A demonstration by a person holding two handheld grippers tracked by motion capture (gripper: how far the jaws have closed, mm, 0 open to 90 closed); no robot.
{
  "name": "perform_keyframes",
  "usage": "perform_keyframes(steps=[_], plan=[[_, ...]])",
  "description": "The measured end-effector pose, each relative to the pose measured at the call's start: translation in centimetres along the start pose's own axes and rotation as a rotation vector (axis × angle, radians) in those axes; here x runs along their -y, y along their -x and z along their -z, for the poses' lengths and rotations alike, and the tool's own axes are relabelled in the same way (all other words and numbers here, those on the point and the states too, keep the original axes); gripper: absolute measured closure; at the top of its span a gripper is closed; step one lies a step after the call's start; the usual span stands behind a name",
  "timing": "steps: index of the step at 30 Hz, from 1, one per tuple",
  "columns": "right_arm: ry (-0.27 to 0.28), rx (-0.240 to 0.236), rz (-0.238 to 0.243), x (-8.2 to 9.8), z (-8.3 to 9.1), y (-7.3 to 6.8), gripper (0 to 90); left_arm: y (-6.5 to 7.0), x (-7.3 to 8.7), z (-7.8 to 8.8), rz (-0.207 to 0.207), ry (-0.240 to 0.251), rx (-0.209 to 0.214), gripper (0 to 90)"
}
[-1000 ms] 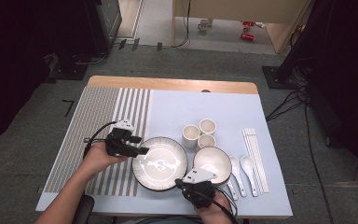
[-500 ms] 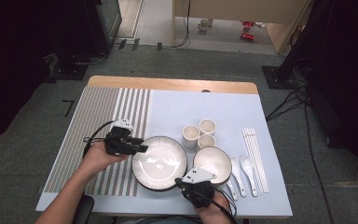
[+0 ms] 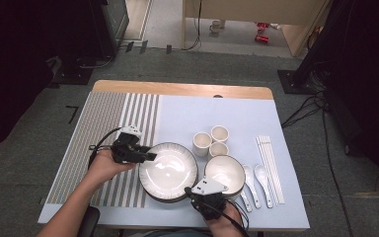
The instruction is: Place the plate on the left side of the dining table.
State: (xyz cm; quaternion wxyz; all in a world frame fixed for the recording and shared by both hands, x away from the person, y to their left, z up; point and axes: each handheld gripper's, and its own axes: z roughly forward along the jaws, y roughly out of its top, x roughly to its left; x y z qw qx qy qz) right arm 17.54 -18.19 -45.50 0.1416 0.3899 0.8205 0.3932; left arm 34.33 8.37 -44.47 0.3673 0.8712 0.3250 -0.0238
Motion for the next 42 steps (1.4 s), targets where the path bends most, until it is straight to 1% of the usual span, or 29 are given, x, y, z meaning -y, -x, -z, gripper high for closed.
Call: perform_keyframes(steps=[2,4,5,7,8,9,10,11,13,14,15,16,17,19,20,21,22,23,25,26,28,32,33,34,35,36,37,38,42], plan=[[0.003,0.000,-0.003,0.0,0.0,0.0,90.0,0.1,0.0,-0.1,-0.006,-0.008,-0.003,56.1],[0.032,0.006,-0.011,0.3,-0.2,-0.1,89.7,0.0,-0.1,-0.2,-0.002,-0.007,-0.010,56.7],[0.039,0.013,0.003,0.5,-0.3,-0.2,87.6,-0.1,-0.1,-0.2,0.001,0.003,-0.001,57.6],[0.037,0.032,0.022,0.7,-0.5,-0.6,81.7,-0.5,0.0,-0.2,0.007,0.019,0.018,54.3],[0.037,0.032,0.022,0.7,-0.5,-0.6,81.7,-0.5,0.0,-0.2,0.007,0.019,0.018,52.7],[0.057,0.045,0.021,1.1,-0.9,-0.7,79.9,-0.6,0.0,-0.3,0.002,0.025,0.032,49.9],[0.066,0.039,0.010,1.2,-1.0,-0.7,79.5,-0.6,0.0,-0.3,0.002,0.025,0.032,47.3],[0.069,0.031,0.004,1.3,-1.0,-0.6,77.5,-0.6,0.0,-0.4,-0.007,0.034,0.036,46.4],[0.070,0.033,0.001,1.3,-1.1,-0.6,75.8,-0.6,0.0,-0.5,-0.012,0.040,0.037,44.6],[0.081,0.035,-0.002,1.3,-1.3,-0.9,67.8,-0.6,0.0,-0.5,-0.012,0.046,0.034,45.1],[0.089,0.038,-0.004,1.3,-1.4,-1.1,64.0,-0.7,-0.1,-0.6,-0.006,0.053,0.020,45.5],[0.089,0.038,-0.004,1.3,-1.4,-1.1,64.0,-0.7,-0.1,-0.6,-0.006,0.053,0.020,46.5],[0.102,0.043,-0.011,1.4,-1.8,-1.3,60.7,-0.9,-0.1,-0.6,-0.001,0.051,0.012,47.3],[0.116,0.055,-0.007,1.5,-2.0,-1.4,60.3,-1.0,-0.1,-0.6,0.005,0.051,0.015,48.9],[0.116,0.055,-0.007,1.5,-2.0,-1.4,60.3,-1.1,0.0,-0.6,0.013,0.051,0.023,48.9],[0.121,0.066,0.002,1.6,-2.0,-1.4,60.6,-1.2,0.0,-0.6,0.017,0.051,0.028,49.4],[0.131,0.067,0.012,1.7,-2.1,-1.4,60.6,-1.2,0.0,-0.6,0.017,0.055,0.028,49.9],[0.134,0.072,0.011,1.7,-2.1,-1.5,59.5,-1.2,0.0,-0.6,0.014,0.054,0.025,49.9],[0.139,0.082,0.002,1.7,-2.2,-1.7,55.4,-1.1,0.0,-0.7,0.005,0.056,0.018,49.7],[0.149,0.101,-0.012,1.8,-2.4,-2.0,50.8,-1.1,-0.1,-0.8,0.008,0.059,0.021,49.4],[0.159,0.119,-0.022,1.8,-2.7,-2.3,48.2,-1.2,-0.2,-0.9,0.017,0.067,0.027,49.5],[0.157,0.113,-0.021,1.7,-3.0,-2.2,48.0,-1.4,-0.2,-0.9,0.029,0.084,0.029,49.0],[0.159,0.114,-0.016,1.6,-3.3,-2.2,47.9,-1.6,-0.2,-0.8,0.042,0.091,0.034,48.9],[0.159,0.114,-0.016,1.6,-3.3,-2.2,47.9,-1.6,-0.2,-0.8,0.042,0.091,0.034,48.9],[0.166,0.116,-0.006,1.6,-3.6,-2.2,45.8,-1.6,-0.2,-0.7,0.061,0.087,0.029,49.3],[0.168,0.119,0.001,1.5,-3.8,-2.2,44.2,-1.5,-0.2,-0.6,0.061,0.087,0.020,48.9],[0.168,0.119,0.001,1.5,-3.8,-2.2,44.2,-1.5,-0.2,-0.6,0.061,0.087,0.020,47.9],[0.171,0.116,-0.005,1.4,-4.1,-2.3,42.4,-1.4,-0.2,-0.6,0.050,0.094,0.006,47.3],[0.178,0.119,-0.006,1.3,-4.5,-2.3,40.8,-1.7,-0.2,-0.5,0.065,0.105,0.007,48.8]])
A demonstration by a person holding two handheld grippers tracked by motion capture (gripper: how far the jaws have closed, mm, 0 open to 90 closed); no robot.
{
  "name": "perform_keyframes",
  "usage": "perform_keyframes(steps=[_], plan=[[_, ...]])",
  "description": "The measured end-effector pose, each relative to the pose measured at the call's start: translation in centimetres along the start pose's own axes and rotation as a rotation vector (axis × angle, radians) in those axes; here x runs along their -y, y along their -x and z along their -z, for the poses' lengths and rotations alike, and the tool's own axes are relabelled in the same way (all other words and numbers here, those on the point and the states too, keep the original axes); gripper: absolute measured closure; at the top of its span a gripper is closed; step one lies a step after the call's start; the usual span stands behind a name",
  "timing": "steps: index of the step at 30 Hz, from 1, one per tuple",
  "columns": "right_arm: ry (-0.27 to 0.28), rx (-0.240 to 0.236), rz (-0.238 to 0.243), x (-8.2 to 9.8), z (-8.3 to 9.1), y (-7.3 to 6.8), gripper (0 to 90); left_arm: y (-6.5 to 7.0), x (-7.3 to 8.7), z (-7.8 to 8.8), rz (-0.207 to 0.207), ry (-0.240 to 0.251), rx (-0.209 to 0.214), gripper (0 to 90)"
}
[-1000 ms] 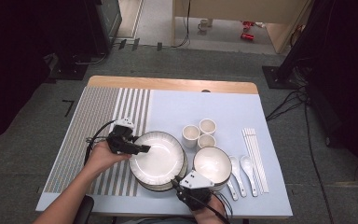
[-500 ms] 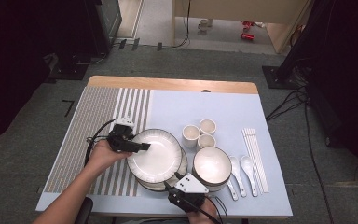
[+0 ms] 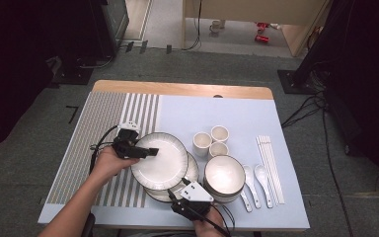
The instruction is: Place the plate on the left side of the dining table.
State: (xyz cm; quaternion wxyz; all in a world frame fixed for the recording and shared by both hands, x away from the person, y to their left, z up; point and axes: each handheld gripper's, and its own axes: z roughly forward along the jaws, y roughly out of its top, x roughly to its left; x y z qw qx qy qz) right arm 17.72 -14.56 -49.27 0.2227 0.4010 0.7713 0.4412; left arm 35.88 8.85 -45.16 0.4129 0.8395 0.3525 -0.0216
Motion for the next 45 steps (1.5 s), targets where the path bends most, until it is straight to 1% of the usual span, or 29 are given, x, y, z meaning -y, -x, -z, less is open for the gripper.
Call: perform_keyframes(steps=[1,2,3,4,5,6,7,8,9,10,11,13,16,17,18,19,21,22,23,26,27,31,32,34,38,39,41,43,45], plan=[[0.006,-0.006,-0.023,0.0,-0.3,0.0,35.1,-0.1,-0.2,0.1,0.029,-0.013,0.003,49.6],[0.006,-0.006,-0.023,0.0,-0.3,0.0,35.1,-0.1,-0.2,0.1,0.029,-0.013,0.003,50.3],[0.015,-0.014,-0.056,0.1,-0.6,0.1,32.7,-0.3,-0.2,0.3,0.036,-0.016,0.014,50.5],[0.019,-0.015,-0.058,0.1,-0.8,0.1,31.4,-0.3,-0.2,0.3,0.036,-0.016,0.014,50.4],[0.020,-0.018,-0.062,0.0,-0.9,0.1,28.8,-0.4,-0.1,0.3,0.035,-0.012,0.023,50.3],[0.020,-0.018,-0.062,0.0,-0.9,0.1,28.8,-0.4,-0.1,0.3,0.035,-0.012,0.023,50.3],[0.016,-0.012,-0.046,0.0,-1.1,-0.1,26.5,-0.5,-0.3,0.1,0.044,-0.021,0.030,50.3],[0.016,-0.012,-0.046,0.0,-1.1,-0.1,26.5,-0.5,-0.3,0.1,0.044,-0.021,0.030,50.5],[0.008,-0.012,-0.032,-0.1,-1.4,-0.2,25.4,-0.7,-0.6,0.0,0.074,-0.046,0.047,51.3],[0.005,-0.012,-0.030,-0.2,-1.5,-0.3,24.8,-0.8,-0.7,-0.1,0.092,-0.057,0.059,52.2],[0.005,-0.012,-0.030,-0.2,-1.5,-0.3,24.8,-0.8,-0.7,-0.1,0.092,-0.057,0.059,53.0],[-0.004,-0.006,-0.019,-0.3,-1.7,-0.4,21.6,-1.0,-0.8,-0.4,0.143,-0.069,0.085,54.1],[-0.005,-0.009,-0.025,-0.4,-1.8,-0.4,20.0,-1.0,-0.8,-0.4,0.150,-0.073,0.087,54.7],[-0.007,-0.012,-0.028,-0.4,-1.8,-0.4,19.3,-1.2,-0.8,-0.3,0.175,-0.091,0.099,55.6],[-0.008,-0.019,-0.033,-0.4,-1.8,-0.3,19.1,-1.2,-0.8,-0.3,0.175,-0.091,0.099,57.0],[-0.012,-0.026,-0.038,-0.4,-1.9,-0.2,18.8,-1.3,-0.7,-0.3,0.192,-0.087,0.116,58.5],[-0.018,-0.038,-0.048,-0.4,-1.9,-0.1,18.4,-1.6,-0.5,0.0,0.210,-0.078,0.138,60.1],[-0.020,-0.042,-0.050,-0.4,-1.9,0.0,18.2,-1.7,-0.4,0.2,0.215,-0.066,0.154,61.8],[-0.021,-0.042,-0.050,-0.4,-1.9,0.0,18.1,-1.7,-0.4,0.2,0.215,-0.066,0.154,63.7],[-0.028,-0.050,-0.061,-0.4,-2.0,0.1,17.8,-1.8,-0.5,0.5,0.223,-0.058,0.179,66.7],[-0.029,-0.052,-0.063,-0.4,-2.0,0.1,17.8,-1.8,-0.6,0.7,0.232,-0.055,0.191,67.6],[-0.032,-0.051,-0.062,-0.4,-2.1,0.2,17.6,-1.9,-0.5,0.9,0.240,-0.063,0.196,68.6],[-0.032,-0.050,-0.062,-0.4,-2.1,0.1,17.6,-2.0,-0.5,0.9,0.249,-0.067,0.200,68.6],[-0.032,-0.049,-0.062,-0.4,-2.1,0.2,17.5,-2.1,-0.5,1.0,0.281,-0.066,0.214,70.3],[-0.032,-0.048,-0.063,-0.4,-2.1,0.1,17.4,-2.0,-0.8,1.3,0.291,-0.047,0.219,72.7],[-0.032,-0.048,-0.063,-0.4,-2.1,0.1,17.4,-1.7,-1.0,1.5,0.275,-0.041,0.209,72.8],[-0.032,-0.048,-0.063,-0.4,-2.1,0.1,17.4,-1.4,-1.2,1.8,0.261,-0.035,0.194,73.1],[-0.032,-0.048,-0.063,-0.4,-2.1,0.2,17.4,-1.3,-1.3,1.9,0.263,-0.029,0.187,73.3],[-0.032,-0.048,-0.063,-0.4,-2.1,0.2,17.3,-1.4,-1.4,1.9,0.278,-0.021,0.190,73.5]])
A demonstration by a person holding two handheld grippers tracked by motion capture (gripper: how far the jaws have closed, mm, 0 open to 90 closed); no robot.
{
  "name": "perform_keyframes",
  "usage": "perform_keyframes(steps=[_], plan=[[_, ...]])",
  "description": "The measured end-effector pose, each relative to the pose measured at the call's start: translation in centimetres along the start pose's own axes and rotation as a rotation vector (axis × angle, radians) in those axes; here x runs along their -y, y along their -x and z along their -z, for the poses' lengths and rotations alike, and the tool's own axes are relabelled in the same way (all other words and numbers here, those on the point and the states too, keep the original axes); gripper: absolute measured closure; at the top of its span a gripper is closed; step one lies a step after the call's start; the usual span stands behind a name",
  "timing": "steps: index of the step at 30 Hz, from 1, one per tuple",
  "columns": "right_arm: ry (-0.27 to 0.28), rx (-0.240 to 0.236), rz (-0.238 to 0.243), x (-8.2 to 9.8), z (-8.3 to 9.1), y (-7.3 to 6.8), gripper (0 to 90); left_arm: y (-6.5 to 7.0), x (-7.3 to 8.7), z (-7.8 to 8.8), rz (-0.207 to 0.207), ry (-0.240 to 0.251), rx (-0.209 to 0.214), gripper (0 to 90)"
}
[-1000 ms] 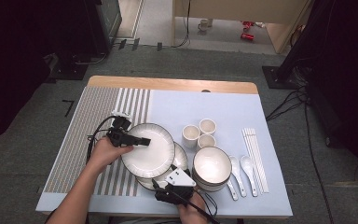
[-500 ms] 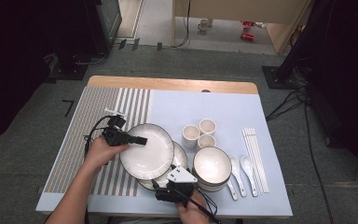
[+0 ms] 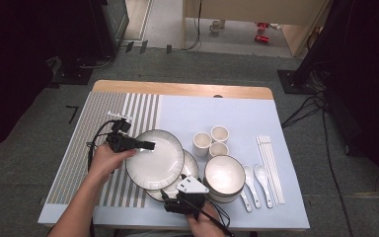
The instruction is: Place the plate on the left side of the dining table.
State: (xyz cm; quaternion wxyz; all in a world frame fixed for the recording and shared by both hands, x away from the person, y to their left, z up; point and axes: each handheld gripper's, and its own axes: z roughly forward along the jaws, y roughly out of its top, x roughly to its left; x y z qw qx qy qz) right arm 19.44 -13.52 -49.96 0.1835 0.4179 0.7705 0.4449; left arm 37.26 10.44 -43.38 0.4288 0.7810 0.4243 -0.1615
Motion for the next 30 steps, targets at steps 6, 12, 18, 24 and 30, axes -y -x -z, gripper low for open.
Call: perform_keyframes(steps=[6,12,18,24,30], plan=[[0.000,0.000,-0.001,0.0,0.0,0.0,17.3,-0.4,-0.1,0.1,0.036,-0.001,0.010,73.8],[0.000,0.000,0.000,0.0,0.0,0.0,17.3,-0.8,-0.2,0.7,0.068,0.023,0.010,73.9],[0.001,0.000,0.001,0.0,0.0,0.0,17.3,-0.9,-0.5,1.0,0.092,0.019,0.000,73.9],[0.001,0.000,0.001,0.0,0.0,0.0,17.4,-1.0,-0.8,1.2,0.081,0.027,-0.014,74.1],[0.000,-0.001,0.000,0.0,0.0,0.0,17.4,-1.7,-1.1,1.5,0.095,0.033,0.005,73.9]])
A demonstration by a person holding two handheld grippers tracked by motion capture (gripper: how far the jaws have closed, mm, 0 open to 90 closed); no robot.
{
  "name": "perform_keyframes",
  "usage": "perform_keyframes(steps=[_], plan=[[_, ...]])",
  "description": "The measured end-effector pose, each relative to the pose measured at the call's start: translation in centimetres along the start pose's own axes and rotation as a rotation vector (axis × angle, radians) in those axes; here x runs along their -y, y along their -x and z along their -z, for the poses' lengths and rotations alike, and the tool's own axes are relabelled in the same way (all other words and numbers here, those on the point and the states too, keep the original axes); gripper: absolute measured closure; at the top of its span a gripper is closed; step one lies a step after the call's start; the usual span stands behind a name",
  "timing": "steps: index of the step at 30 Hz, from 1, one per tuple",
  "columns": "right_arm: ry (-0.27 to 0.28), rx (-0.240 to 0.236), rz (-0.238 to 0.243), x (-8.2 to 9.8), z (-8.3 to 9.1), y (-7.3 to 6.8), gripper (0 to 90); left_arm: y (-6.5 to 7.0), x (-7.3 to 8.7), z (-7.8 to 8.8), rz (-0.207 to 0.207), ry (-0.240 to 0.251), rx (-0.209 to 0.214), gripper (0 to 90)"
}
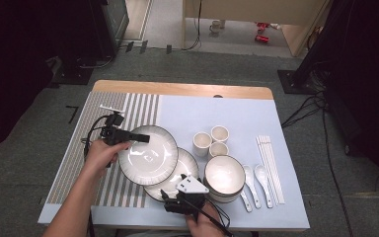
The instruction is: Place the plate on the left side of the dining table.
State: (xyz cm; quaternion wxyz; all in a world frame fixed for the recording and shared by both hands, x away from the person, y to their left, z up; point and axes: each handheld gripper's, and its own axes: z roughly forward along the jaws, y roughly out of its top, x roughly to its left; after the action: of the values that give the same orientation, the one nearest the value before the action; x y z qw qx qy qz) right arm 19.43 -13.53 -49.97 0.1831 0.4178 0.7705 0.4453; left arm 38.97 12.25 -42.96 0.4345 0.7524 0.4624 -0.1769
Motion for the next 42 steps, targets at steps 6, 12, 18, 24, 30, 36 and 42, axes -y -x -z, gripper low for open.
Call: perform_keyframes(steps=[6,12,18,24,30,36,42], plan=[[-0.001,0.000,-0.001,0.0,0.0,0.0,17.3,-0.1,-0.6,0.3,-0.003,0.005,0.001,73.8],[0.000,-0.002,-0.002,0.0,0.0,0.0,17.2,-0.2,-0.9,0.6,0.001,0.012,0.002,73.9],[-0.001,-0.005,-0.003,0.0,0.0,0.1,16.9,-0.4,-1.2,1.1,0.010,0.027,0.011,73.9],[0.000,-0.005,-0.004,0.0,0.0,0.1,16.9,-0.6,-1.6,1.4,0.008,0.034,0.013,73.9],[0.001,-0.018,-0.011,0.0,0.1,0.2,15.7,-0.9,-1.9,1.8,0.011,0.037,0.004,74.0],[0.002,-0.023,-0.013,0.0,0.1,0.2,15.2,-1.3,-2.3,2.4,0.015,0.054,-0.001,74.0],[0.001,-0.024,-0.016,0.0,0.1,0.2,15.0,-2.0,-2.7,2.6,0.035,0.061,-0.011,74.1]])
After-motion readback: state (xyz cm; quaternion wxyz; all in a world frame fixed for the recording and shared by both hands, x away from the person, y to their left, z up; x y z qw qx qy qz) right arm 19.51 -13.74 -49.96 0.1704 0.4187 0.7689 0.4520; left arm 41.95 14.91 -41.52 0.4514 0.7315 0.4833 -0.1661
